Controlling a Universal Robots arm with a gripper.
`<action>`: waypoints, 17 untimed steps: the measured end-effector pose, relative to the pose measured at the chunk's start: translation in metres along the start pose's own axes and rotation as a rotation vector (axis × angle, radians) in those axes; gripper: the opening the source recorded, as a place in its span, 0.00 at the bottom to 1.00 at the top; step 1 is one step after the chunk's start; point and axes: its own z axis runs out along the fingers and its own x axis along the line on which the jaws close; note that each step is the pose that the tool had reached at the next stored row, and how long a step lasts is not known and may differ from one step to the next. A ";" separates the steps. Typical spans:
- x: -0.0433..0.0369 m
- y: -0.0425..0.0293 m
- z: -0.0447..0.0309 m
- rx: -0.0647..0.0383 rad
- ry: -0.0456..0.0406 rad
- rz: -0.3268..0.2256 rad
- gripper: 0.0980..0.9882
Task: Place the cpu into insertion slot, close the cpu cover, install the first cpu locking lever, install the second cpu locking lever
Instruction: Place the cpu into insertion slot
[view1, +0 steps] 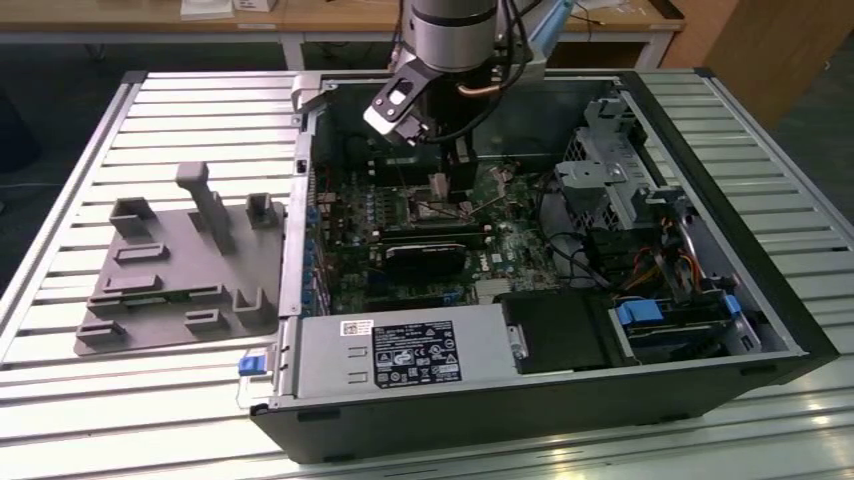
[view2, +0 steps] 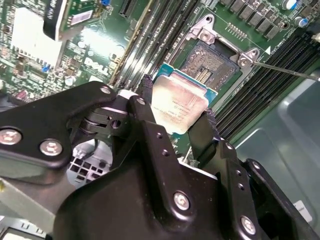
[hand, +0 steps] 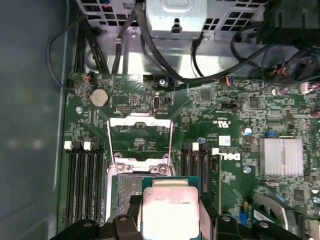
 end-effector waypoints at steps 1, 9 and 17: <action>0.0008 -0.0001 0.0014 0.000 0.0000 -0.001 0.49; 0.0096 -0.0027 0.0101 0.000 0.0001 -0.001 0.49; 0.0160 -0.0076 0.0197 0.000 -0.0009 -0.001 0.49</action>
